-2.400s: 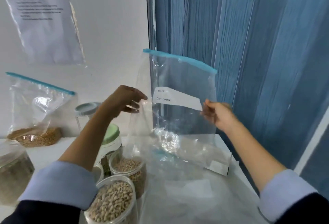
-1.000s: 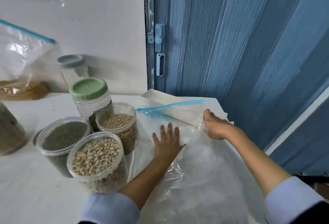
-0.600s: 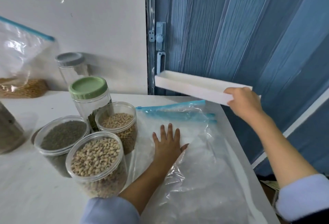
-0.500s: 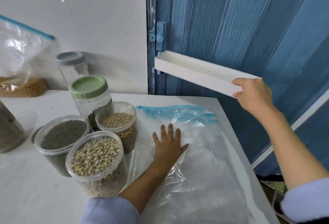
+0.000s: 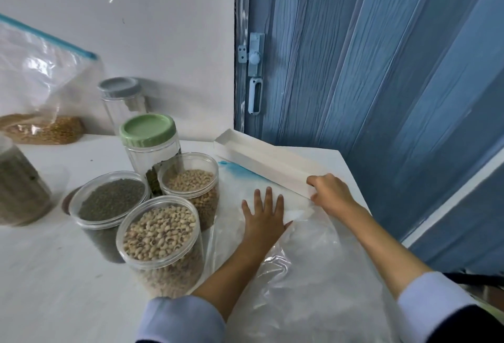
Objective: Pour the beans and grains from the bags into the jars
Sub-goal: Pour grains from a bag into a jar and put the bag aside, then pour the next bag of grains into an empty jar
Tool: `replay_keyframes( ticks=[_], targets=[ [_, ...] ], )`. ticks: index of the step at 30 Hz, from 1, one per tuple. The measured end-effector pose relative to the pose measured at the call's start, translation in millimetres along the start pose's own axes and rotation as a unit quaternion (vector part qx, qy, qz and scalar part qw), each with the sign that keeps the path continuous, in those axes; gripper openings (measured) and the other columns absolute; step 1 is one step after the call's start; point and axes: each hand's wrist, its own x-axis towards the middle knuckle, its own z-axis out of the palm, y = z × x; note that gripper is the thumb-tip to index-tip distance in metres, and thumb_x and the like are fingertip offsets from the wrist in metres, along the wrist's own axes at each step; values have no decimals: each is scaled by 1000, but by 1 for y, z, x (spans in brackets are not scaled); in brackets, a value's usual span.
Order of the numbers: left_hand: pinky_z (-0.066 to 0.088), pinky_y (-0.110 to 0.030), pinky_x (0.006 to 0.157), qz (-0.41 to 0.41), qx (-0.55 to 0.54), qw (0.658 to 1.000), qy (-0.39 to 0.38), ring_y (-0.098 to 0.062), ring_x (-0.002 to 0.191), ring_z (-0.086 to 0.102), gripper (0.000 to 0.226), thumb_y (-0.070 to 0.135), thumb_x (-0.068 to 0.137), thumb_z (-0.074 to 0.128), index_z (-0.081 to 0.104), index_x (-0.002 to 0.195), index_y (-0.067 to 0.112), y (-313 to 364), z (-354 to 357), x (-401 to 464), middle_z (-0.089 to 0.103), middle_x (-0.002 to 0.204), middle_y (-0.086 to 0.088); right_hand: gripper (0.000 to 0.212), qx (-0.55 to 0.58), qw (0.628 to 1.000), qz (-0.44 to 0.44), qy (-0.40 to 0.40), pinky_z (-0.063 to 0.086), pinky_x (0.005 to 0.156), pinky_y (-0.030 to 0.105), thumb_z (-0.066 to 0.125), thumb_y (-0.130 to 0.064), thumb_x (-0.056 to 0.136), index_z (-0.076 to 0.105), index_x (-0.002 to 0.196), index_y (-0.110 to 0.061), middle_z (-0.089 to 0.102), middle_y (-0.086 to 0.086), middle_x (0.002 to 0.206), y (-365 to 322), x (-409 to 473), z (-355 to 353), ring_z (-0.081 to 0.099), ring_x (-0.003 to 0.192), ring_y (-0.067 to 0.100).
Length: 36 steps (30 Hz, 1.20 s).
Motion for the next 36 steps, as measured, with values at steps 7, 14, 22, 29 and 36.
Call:
replay_keyframes(
  ticks=[7,14,22,29,36],
  targets=[
    [-3,-41,117,-36,-201,973,110,-23,147,-3,58,42,102,13,22,147,8,3,-14,-6,-5,159,-9,9,57,997,-17,-40,40,72,27,63,-24,90,62,95,-16,58,3,104,10,9,-43,57,94,24],
    [21,-12,102,58,-361,887,284,-20,135,35,34,0,98,36,53,127,2,1,-79,-34,36,147,-8,10,132,984,-93,76,52,81,39,59,-23,93,63,91,-15,63,5,95,-40,13,-111,61,83,22],
    [38,-21,97,96,-381,844,366,-17,113,54,29,1,92,49,61,118,8,-58,-176,-86,58,122,-7,10,32,961,-259,97,44,75,34,51,-20,94,60,94,-15,49,-6,90,-176,15,-151,54,94,18],
    [38,-15,90,35,-356,841,406,-12,112,56,30,8,96,48,58,124,8,-190,-242,-126,61,124,-4,20,36,945,-304,111,39,78,29,52,-26,95,58,112,-17,57,-1,117,-311,36,-158,54,106,19],
    [36,-18,76,-63,-289,831,471,-8,96,54,27,9,96,45,65,114,10,-326,-277,-153,65,113,-3,28,-46,949,-313,-3,42,77,31,50,-36,96,58,112,-13,59,5,118,-435,45,-128,55,97,21]
  ],
)
